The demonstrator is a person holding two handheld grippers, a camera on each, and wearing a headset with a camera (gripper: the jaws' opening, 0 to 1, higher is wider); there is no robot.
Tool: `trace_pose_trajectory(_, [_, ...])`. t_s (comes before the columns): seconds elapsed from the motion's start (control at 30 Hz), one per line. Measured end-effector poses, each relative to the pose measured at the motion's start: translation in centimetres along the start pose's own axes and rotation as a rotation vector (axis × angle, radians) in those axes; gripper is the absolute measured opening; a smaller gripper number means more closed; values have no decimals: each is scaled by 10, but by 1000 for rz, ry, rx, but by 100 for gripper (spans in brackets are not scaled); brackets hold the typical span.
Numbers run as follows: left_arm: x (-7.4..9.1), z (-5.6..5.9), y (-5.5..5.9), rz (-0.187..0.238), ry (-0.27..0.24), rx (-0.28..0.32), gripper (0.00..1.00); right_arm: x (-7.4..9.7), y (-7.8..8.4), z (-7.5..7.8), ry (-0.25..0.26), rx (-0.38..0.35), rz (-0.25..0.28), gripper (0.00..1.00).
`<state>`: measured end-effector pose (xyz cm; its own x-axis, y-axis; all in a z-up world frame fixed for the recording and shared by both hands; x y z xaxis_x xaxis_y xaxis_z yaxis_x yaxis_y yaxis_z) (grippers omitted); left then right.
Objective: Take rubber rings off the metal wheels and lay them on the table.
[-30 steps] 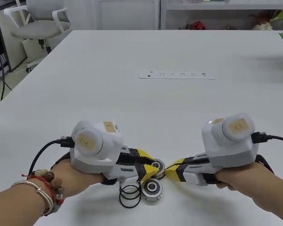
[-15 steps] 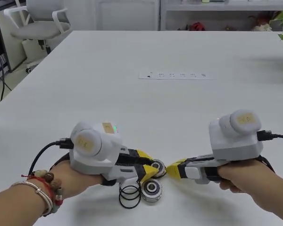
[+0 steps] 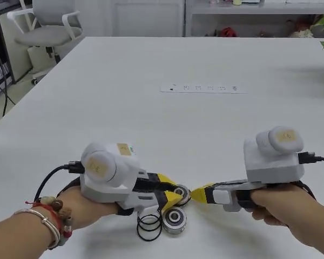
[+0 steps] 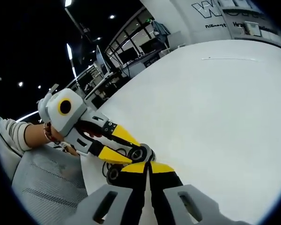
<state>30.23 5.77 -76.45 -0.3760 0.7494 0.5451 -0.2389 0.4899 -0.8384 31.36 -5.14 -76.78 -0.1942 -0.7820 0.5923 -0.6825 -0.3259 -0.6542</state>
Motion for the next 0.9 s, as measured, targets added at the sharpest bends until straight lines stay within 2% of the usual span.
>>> trace_pose_trajectory(0.9, [0,2,-2,-11,-5,-19,14,0,-4,-5,9,25,-3,0])
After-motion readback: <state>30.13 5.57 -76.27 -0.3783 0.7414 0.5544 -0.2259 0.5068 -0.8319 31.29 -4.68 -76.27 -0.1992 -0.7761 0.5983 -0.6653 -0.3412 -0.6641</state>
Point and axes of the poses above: the centre of the closed fingertips' face, and the gripper's own axes: x roughly backward along the fingers, z roughly to its right, y roughly out of its underside, the point moved 6 cm from there along x, roughly backward along the fingers, and after that the axes turned 5 degrees about -z, right-handed, at the moved point
